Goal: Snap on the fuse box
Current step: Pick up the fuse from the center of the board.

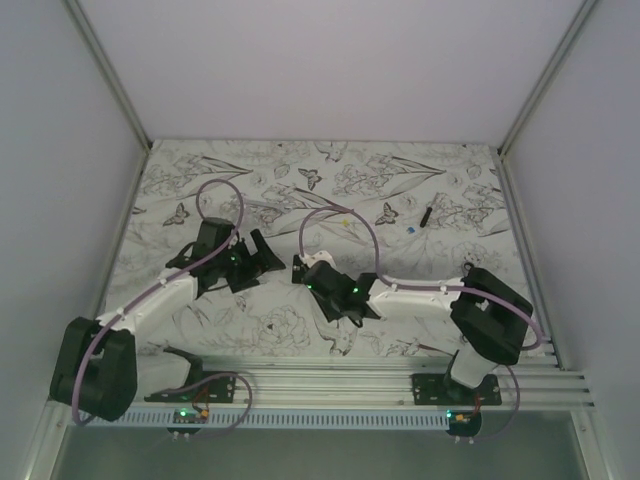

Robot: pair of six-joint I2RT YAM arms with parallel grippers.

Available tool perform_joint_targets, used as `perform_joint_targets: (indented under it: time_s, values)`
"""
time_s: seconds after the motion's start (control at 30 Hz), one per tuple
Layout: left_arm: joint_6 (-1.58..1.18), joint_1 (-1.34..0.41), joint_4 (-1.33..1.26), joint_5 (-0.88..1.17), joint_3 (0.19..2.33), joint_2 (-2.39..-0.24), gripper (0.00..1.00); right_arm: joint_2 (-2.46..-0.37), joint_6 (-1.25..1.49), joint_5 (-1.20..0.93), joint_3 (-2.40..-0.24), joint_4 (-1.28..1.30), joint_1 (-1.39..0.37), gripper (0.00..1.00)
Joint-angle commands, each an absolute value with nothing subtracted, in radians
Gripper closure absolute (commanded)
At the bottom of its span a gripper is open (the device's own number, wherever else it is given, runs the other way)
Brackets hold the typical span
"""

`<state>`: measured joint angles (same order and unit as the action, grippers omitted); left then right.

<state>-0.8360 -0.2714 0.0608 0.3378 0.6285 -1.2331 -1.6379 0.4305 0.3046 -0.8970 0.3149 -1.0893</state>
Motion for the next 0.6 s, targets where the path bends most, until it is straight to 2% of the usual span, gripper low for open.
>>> perform_joint_targets:
  time_s: [0.0,0.57]
  values:
    - [-0.804,-0.256,0.12,0.282,0.609,-1.182,0.0,-1.671,0.455,0.297,-0.944,0.37,-1.096,0.6]
    - [-0.798,-0.252,0.124,0.309,0.613,-1.181,0.0,-1.695,0.451,0.185,-0.963,0.442,-1.047,0.62]
